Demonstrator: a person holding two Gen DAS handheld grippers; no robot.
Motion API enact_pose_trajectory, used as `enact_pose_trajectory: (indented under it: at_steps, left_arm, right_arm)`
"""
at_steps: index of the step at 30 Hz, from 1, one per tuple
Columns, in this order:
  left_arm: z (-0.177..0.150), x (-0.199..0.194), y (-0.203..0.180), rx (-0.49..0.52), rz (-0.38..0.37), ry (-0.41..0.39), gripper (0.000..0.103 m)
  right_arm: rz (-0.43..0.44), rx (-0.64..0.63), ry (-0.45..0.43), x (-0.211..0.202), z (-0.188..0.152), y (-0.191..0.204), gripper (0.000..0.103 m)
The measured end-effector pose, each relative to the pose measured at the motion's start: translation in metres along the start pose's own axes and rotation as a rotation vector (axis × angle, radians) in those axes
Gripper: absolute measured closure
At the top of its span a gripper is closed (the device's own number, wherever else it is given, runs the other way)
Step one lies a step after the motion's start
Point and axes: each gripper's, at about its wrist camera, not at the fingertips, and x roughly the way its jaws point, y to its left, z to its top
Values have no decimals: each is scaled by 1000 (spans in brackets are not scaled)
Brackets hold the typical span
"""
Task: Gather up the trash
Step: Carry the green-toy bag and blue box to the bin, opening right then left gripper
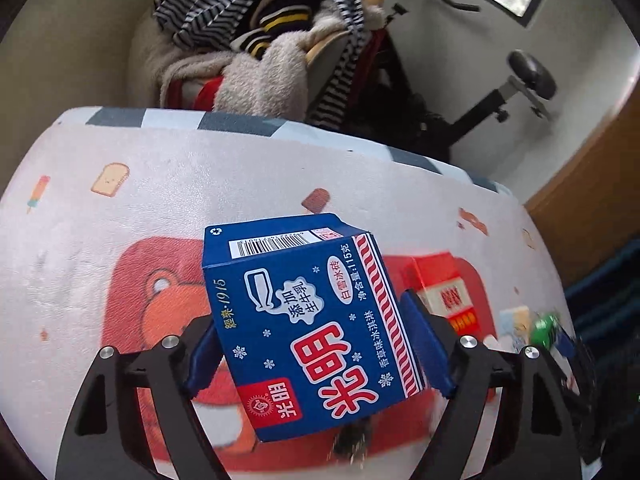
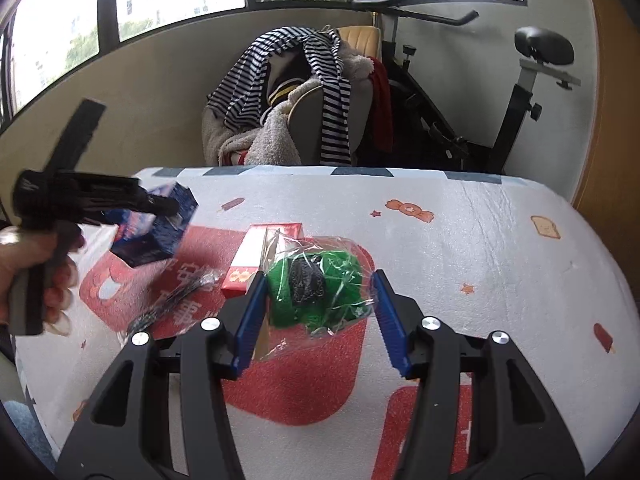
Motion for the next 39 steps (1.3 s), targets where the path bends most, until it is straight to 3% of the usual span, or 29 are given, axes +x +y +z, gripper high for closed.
enact_pose_trajectory:
  at_steps: [11, 20, 31, 39]
  left_arm:
    - [-94, -112, -22, 135, -102, -76, 24]
    - [-184, -180, -27, 185, -145, -117, 24]
    - [-267, -224, -39, 245, -187, -140, 24]
    - [-307, -219, -43, 280, -238, -139, 24]
  right_arm:
    - [87, -16, 9, -81, -14, 21, 49]
    - [180, -62, 60, -148, -60, 47, 49]
    - [266, -106, 127, -197, -127, 74, 49]
    - [310, -145, 191, -200, -157, 92, 49]
